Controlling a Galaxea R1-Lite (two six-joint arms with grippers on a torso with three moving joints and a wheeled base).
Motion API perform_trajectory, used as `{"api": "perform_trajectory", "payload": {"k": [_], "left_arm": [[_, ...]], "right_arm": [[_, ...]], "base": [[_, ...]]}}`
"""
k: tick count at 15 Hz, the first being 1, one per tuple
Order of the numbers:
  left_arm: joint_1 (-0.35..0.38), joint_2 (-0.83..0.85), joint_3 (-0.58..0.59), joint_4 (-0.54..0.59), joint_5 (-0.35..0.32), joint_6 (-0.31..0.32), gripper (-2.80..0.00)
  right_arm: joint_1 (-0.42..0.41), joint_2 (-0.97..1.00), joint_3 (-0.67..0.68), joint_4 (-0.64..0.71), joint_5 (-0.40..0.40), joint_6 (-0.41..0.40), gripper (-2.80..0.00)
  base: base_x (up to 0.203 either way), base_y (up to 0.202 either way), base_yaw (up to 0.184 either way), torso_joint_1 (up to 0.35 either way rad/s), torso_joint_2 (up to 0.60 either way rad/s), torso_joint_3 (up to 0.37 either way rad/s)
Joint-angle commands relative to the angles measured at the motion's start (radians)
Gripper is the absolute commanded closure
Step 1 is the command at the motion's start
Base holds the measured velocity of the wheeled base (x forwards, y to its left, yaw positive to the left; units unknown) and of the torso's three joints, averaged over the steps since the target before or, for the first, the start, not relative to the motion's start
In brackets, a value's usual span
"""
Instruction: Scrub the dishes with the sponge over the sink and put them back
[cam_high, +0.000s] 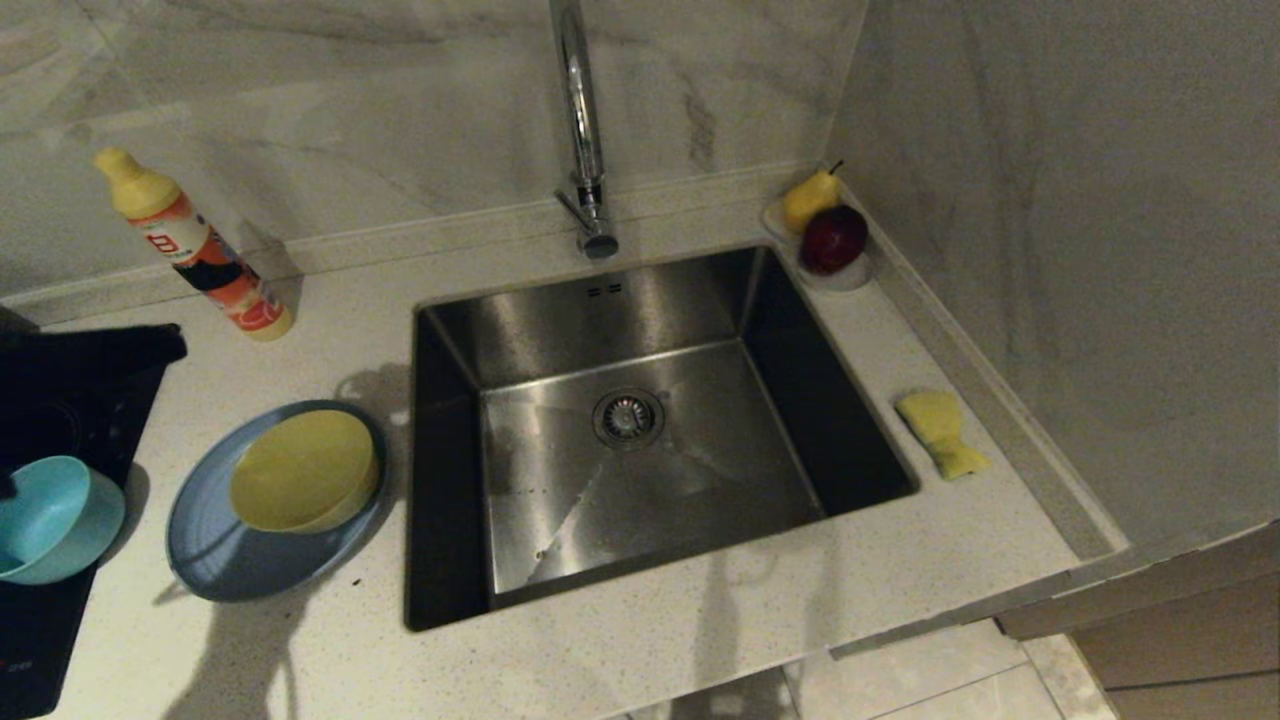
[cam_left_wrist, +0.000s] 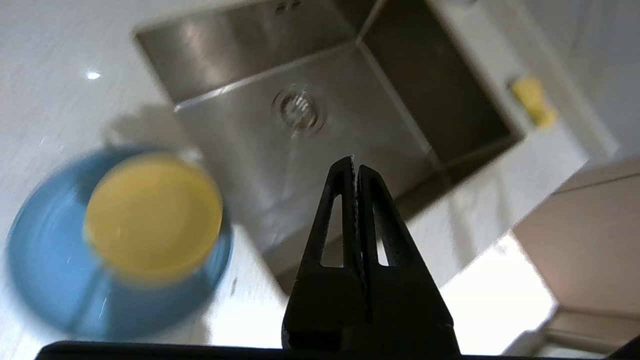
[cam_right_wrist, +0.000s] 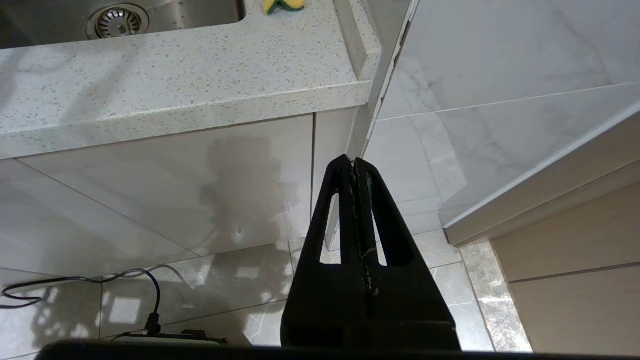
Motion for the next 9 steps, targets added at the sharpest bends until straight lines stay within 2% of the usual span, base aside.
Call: {"api": "perform_trajectory", "payload": {"k": [1,5,9], "left_arm": [[-0.016,0.269,-0.174,0.001,-0.012,-0.048,0.0],[-0.063,0.544,-0.478,-0.015,-0.03,-0.212,0.0],[-0.129,0.763,-0.657,-0.054,-0.033,-0.265,0.0]], "right_arm": [[0.001,-0.002,0.0,0.001,0.001,0.0,0.0],[0.001,-0.002,0.0,0.001,0.001,0.0,0.0],[0.0,-0.002,0.0,0.001,0.001,0.0,0.0]], "base": [[0.0,0.0,0.0,0.0,0.0,0.0],[0.0,0.0,0.0,0.0,0.0,0.0],[0.0,0.0,0.0,0.0,0.0,0.0]]}}
